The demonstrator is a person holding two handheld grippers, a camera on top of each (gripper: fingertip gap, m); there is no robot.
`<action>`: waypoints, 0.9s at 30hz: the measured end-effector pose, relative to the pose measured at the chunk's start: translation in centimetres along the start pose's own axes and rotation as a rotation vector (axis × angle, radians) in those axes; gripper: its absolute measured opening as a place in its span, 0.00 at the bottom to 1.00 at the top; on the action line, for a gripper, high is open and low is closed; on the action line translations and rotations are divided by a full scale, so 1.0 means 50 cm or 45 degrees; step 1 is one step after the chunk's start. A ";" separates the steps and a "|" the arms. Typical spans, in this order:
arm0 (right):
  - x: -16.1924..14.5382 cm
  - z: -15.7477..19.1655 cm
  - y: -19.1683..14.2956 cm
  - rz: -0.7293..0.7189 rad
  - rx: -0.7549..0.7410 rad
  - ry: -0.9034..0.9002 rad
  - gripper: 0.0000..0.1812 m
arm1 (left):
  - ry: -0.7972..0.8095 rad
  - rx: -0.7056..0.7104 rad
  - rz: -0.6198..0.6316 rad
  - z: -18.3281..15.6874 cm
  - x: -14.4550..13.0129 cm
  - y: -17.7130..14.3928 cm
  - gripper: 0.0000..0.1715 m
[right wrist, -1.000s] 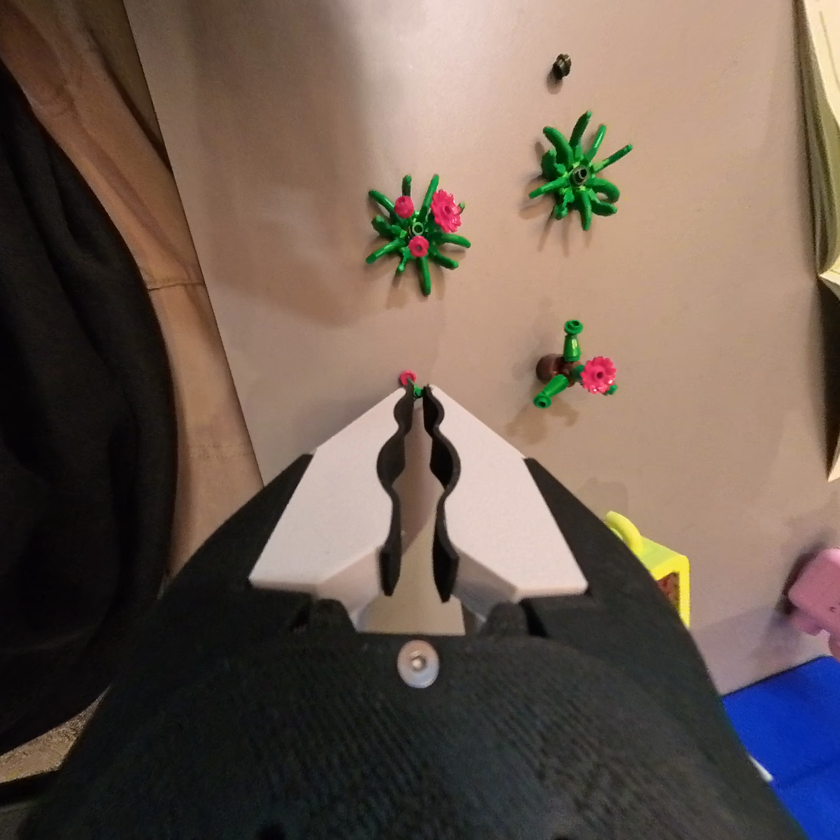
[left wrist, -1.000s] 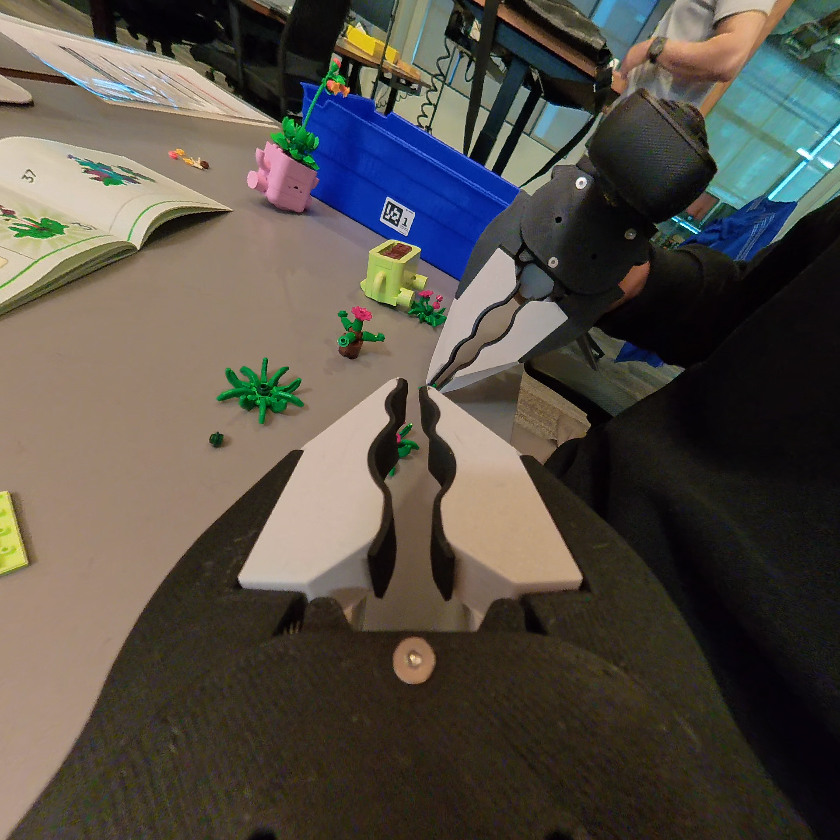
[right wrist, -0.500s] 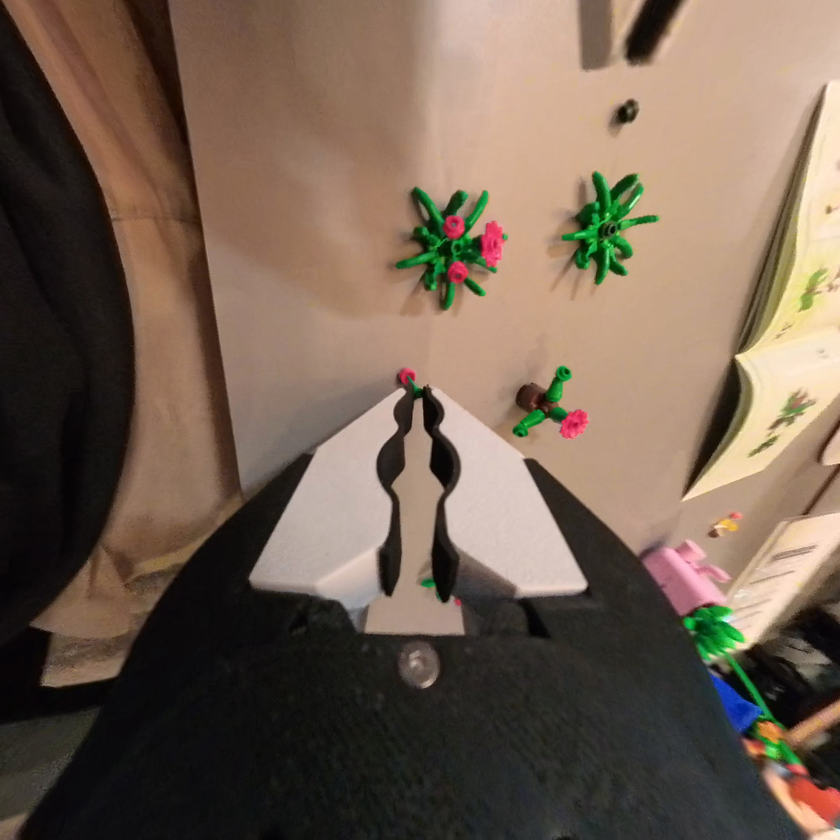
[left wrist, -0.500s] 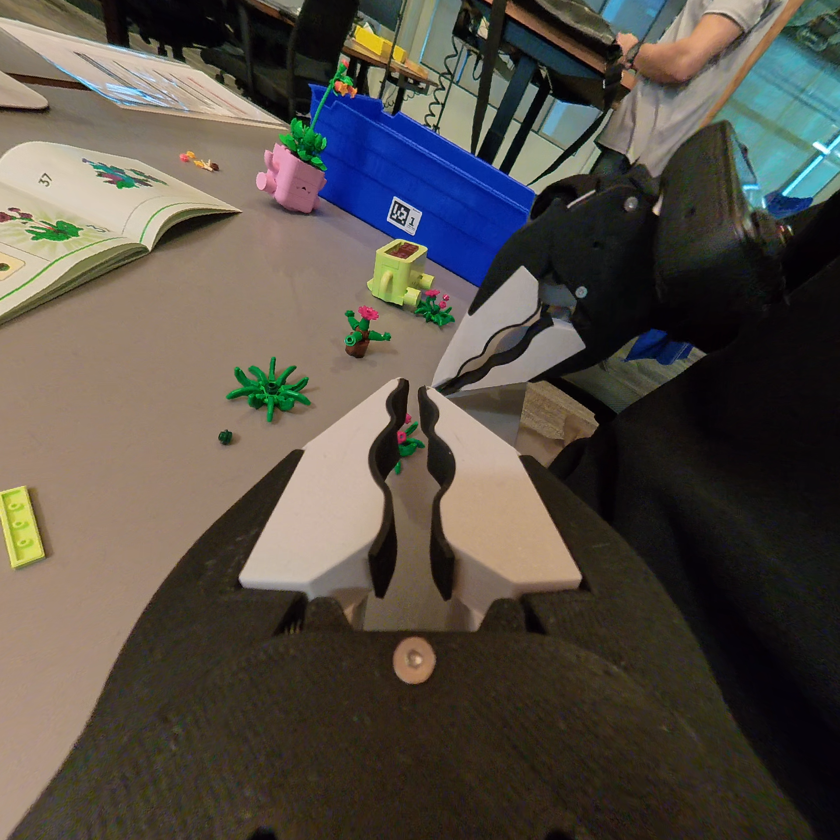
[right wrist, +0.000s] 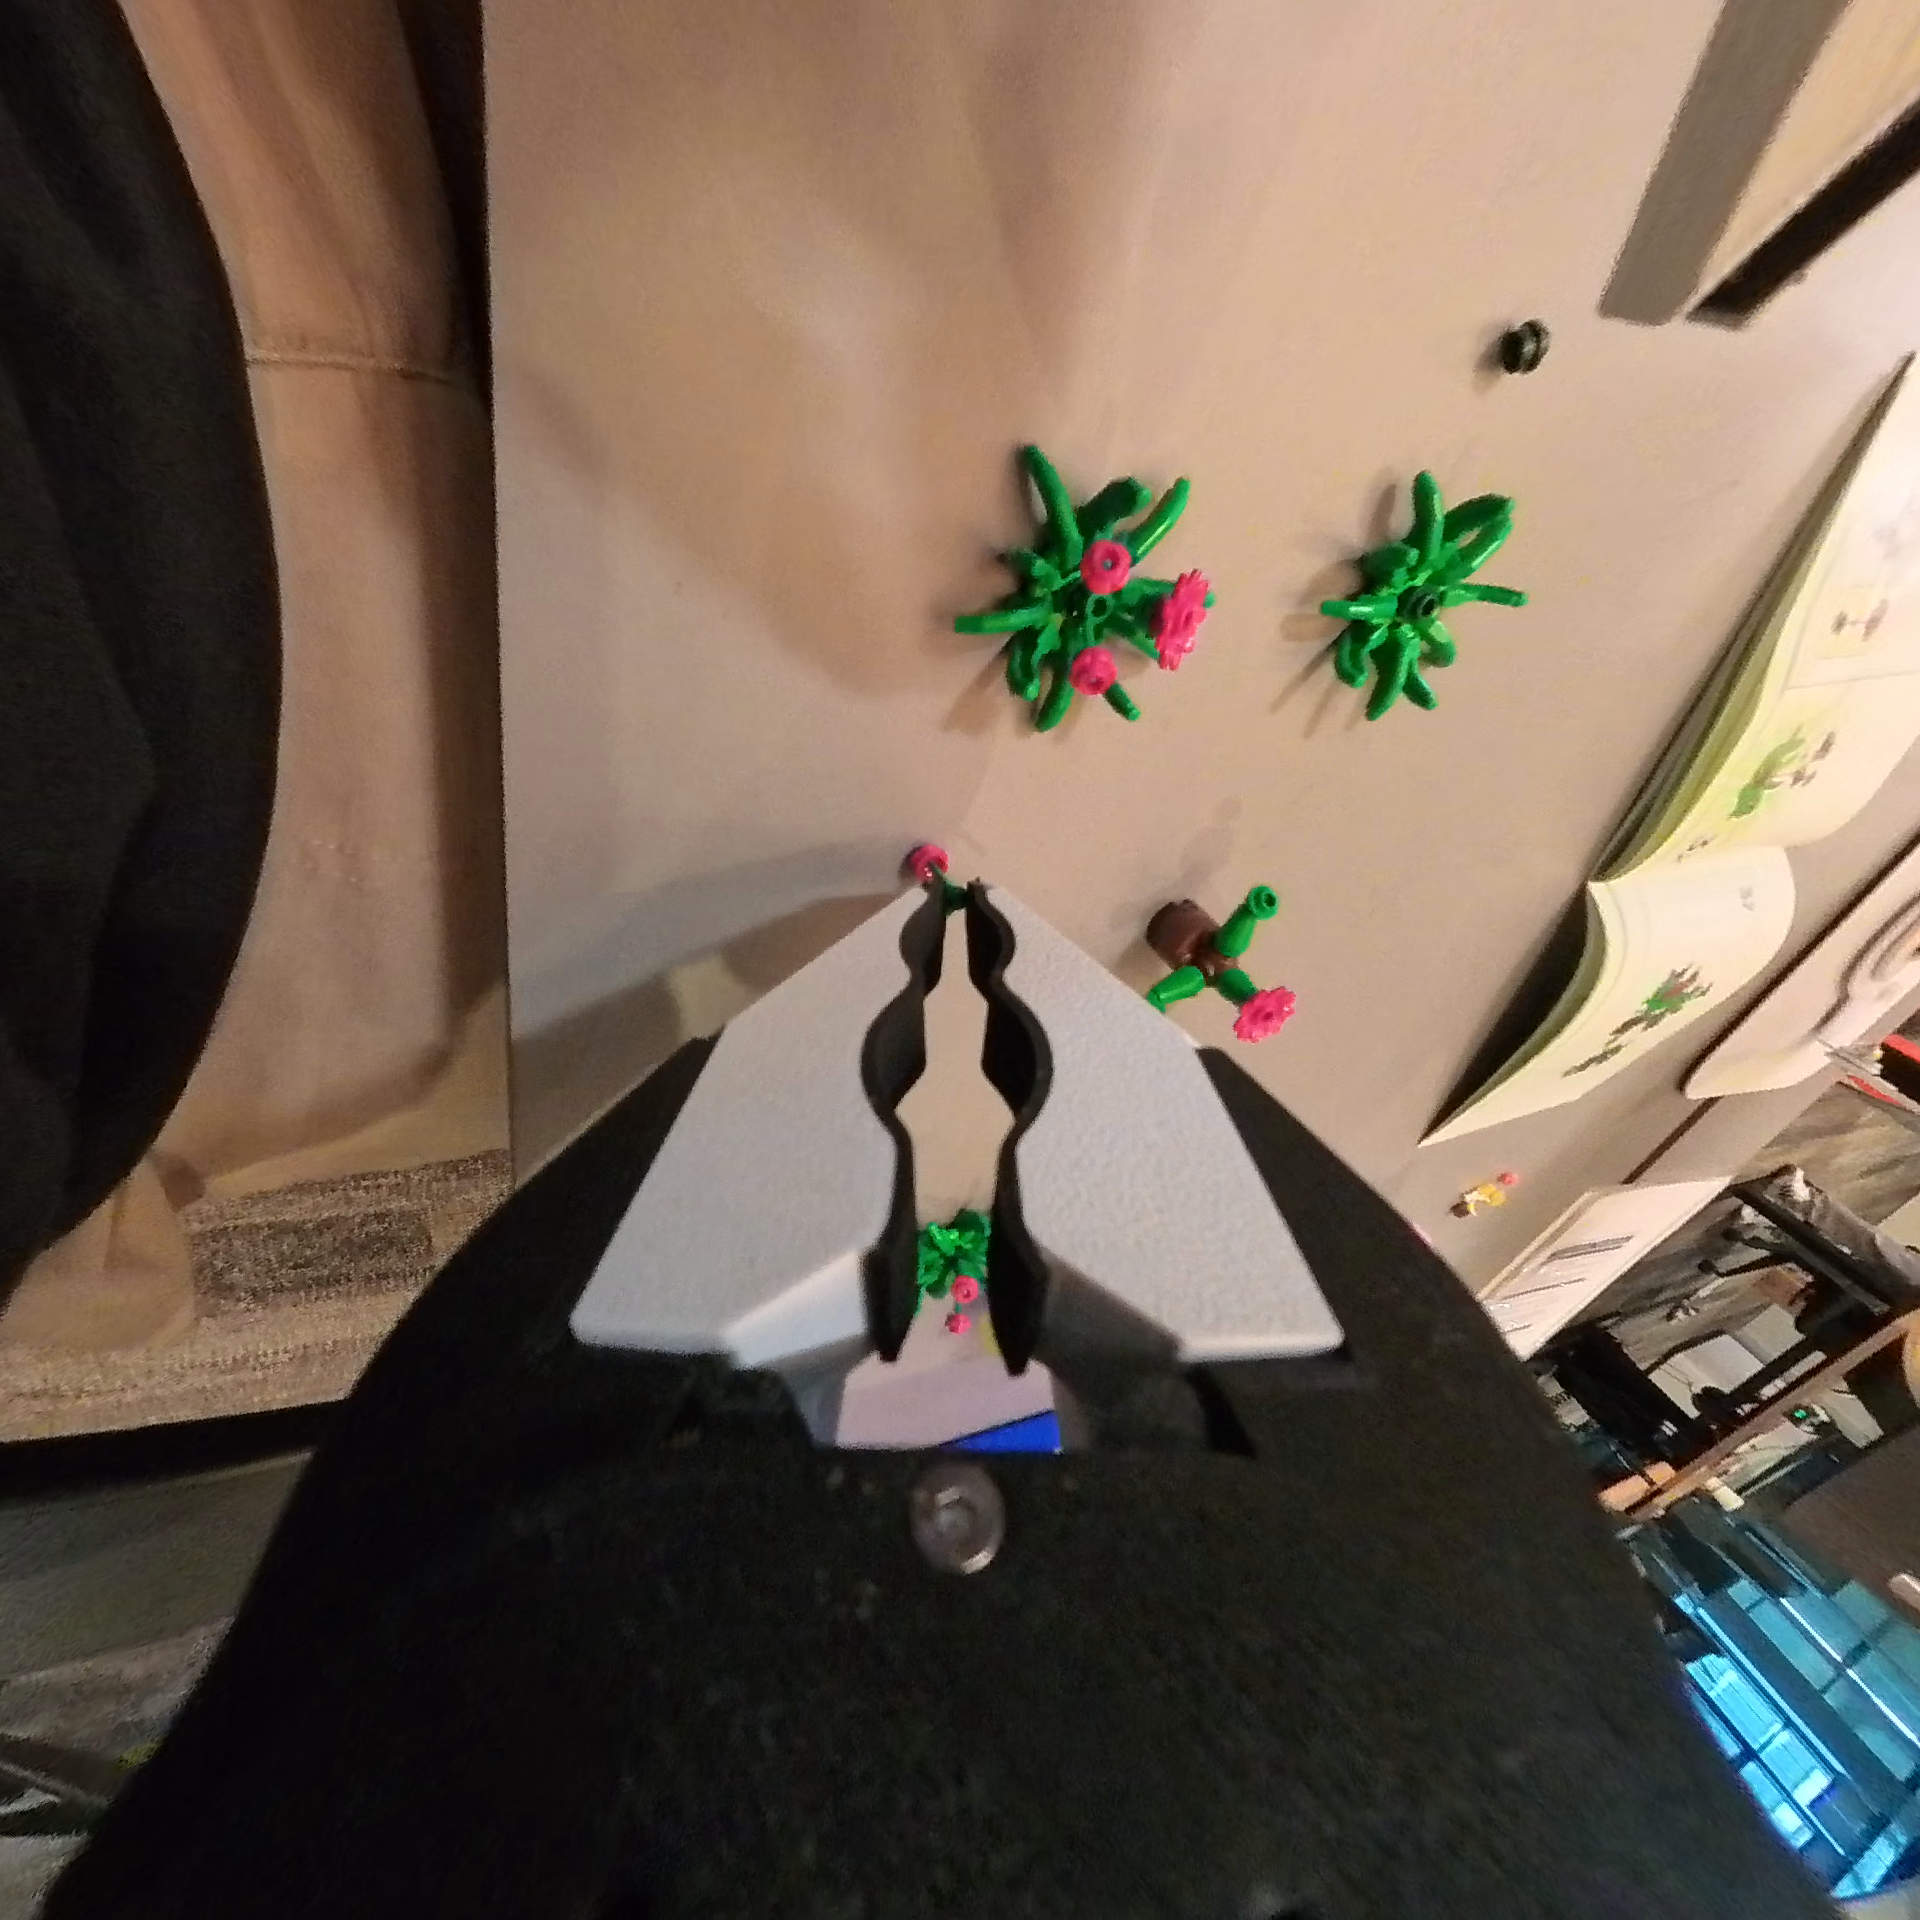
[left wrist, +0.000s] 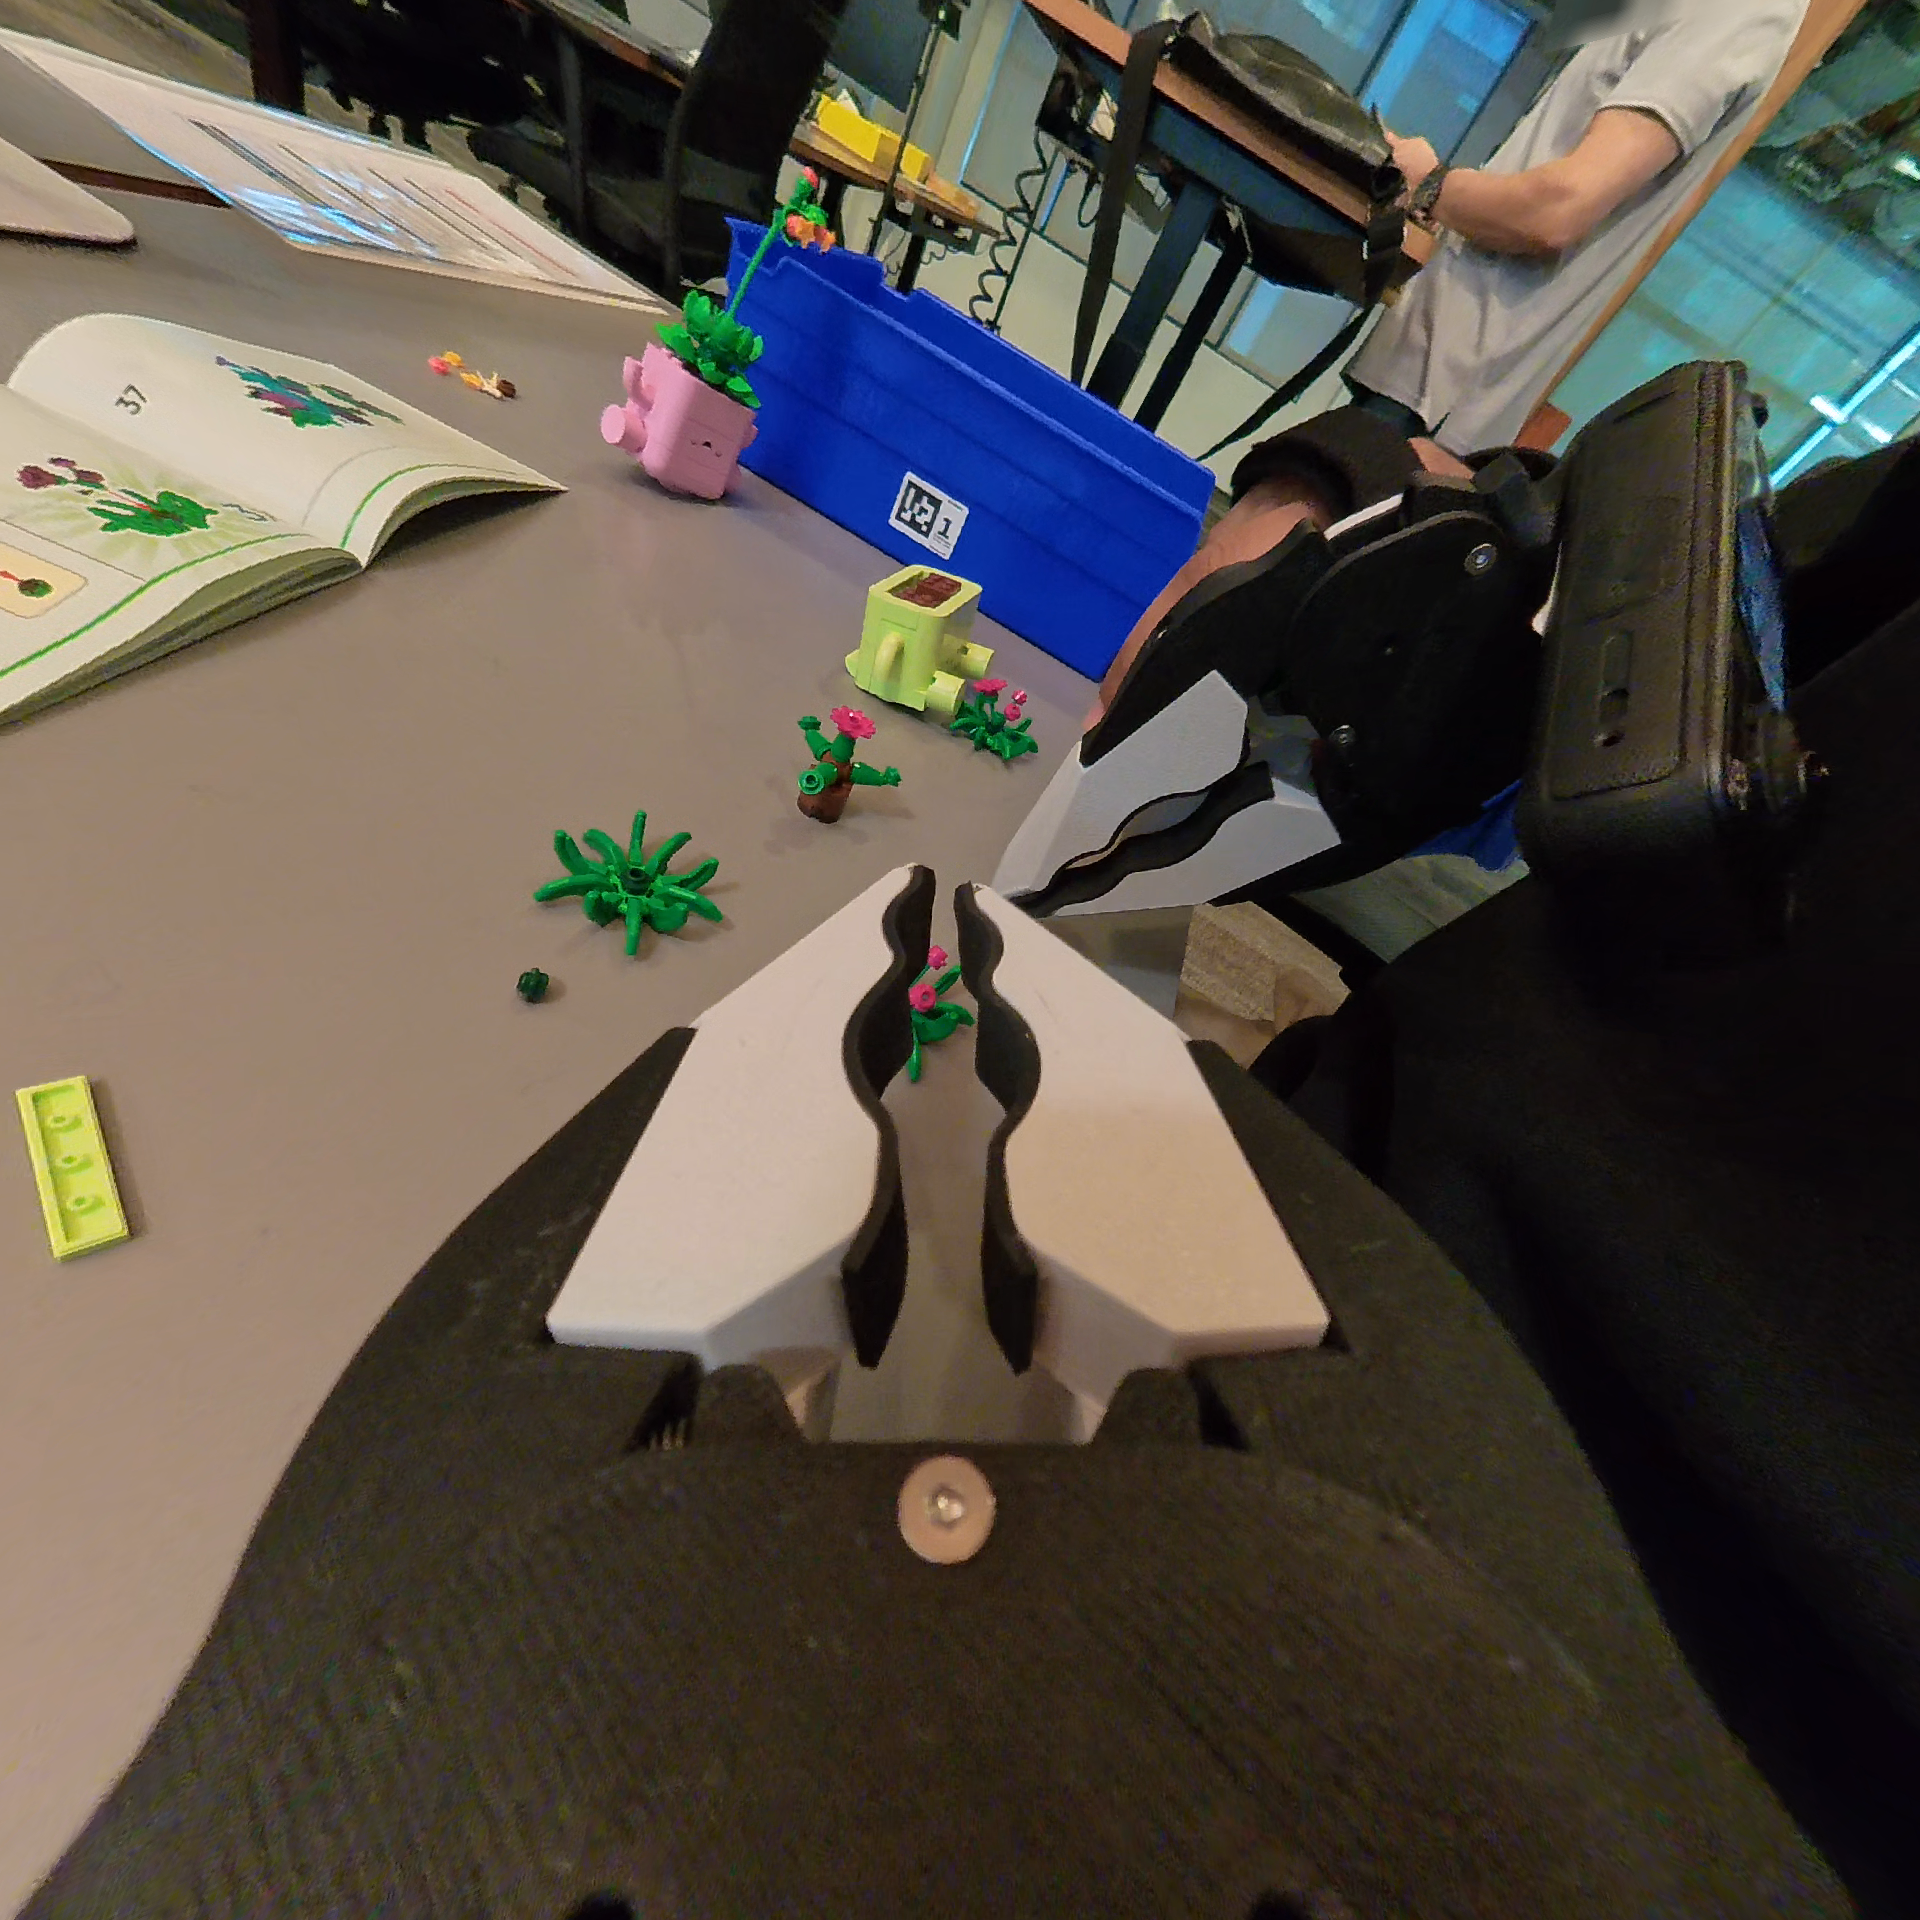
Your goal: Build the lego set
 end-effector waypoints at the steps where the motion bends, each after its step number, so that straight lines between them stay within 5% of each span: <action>1: 0.000 0.000 0.000 0.002 0.003 -0.001 0.01 | -0.004 -0.001 -0.002 0.000 0.000 0.000 0.01; 27: -0.002 0.001 0.003 0.023 0.024 -0.023 0.01 | -0.027 -0.003 -0.005 0.004 0.000 -0.002 0.01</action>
Point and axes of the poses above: each gripper's, where its closed fingertips meet, y out along the fingers, x out of its top, z = x × y across the jaws, the point moved 4 cm from there along -y, back along the fingers, and after that the axes turned 12 degrees about -z, right-handed, at the moved point
